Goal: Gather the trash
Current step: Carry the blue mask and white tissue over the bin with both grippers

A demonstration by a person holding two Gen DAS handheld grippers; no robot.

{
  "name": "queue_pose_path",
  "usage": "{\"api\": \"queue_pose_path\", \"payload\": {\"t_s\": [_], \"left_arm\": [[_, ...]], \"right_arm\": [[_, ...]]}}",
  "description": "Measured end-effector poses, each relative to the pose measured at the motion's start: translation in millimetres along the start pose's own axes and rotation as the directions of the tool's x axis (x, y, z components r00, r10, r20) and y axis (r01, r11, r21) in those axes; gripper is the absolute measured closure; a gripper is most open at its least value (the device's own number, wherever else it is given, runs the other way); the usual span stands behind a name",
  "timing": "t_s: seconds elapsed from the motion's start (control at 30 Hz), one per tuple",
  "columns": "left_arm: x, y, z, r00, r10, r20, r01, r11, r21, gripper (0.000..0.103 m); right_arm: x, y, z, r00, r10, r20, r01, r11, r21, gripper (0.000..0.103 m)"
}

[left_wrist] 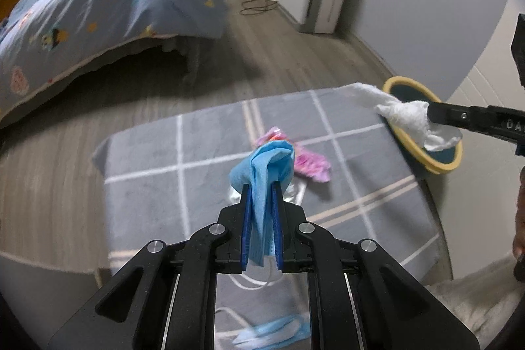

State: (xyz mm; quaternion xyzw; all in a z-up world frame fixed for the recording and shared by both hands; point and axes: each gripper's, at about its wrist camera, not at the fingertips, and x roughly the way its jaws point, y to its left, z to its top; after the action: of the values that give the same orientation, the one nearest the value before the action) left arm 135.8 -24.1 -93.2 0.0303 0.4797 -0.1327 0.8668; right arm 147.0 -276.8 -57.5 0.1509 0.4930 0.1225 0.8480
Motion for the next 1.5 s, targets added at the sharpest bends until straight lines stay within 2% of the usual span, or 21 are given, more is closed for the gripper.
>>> {"api": "queue_pose_path", "payload": {"t_s": [0.33, 0.5, 0.57, 0.87, 1.23, 1.37, 1.5], "left_arm": [[26, -66, 35, 0.997, -0.071, -0.014, 0.072, 0.995, 0.076, 0.09], [42, -107, 45, 0.993, -0.117, -0.034, 0.12, 0.985, 0.126, 0.09], [47, -125, 49, 0.991, -0.131, -0.04, 0.136, 0.979, 0.153, 0.09], [65, -173, 62, 0.986, -0.15, -0.071, 0.164, 0.951, 0.262, 0.09], [73, -231, 85, 0.983, -0.171, -0.068, 0.184, 0.901, 0.392, 0.09], [79, -249, 91, 0.972, -0.217, -0.088, 0.234, 0.888, 0.396, 0.09], [93, -257, 91, 0.957, -0.274, -0.096, 0.29, 0.892, 0.346, 0.09]], "right_arm": [[-22, -65, 4, 0.993, -0.117, 0.03, 0.115, 0.992, 0.046, 0.097], [-37, -97, 5, 0.971, -0.233, 0.045, 0.231, 0.972, 0.042, 0.097], [-41, -108, 5, 0.967, -0.249, 0.044, 0.247, 0.968, 0.051, 0.097], [-61, -160, 19, 0.958, -0.279, 0.065, 0.269, 0.955, 0.126, 0.097], [-71, -203, 34, 0.957, -0.277, 0.084, 0.257, 0.946, 0.196, 0.097], [-69, -218, 35, 0.955, -0.286, 0.079, 0.264, 0.94, 0.214, 0.097], [-58, -240, 31, 0.97, -0.238, 0.051, 0.213, 0.93, 0.299, 0.097]]}}
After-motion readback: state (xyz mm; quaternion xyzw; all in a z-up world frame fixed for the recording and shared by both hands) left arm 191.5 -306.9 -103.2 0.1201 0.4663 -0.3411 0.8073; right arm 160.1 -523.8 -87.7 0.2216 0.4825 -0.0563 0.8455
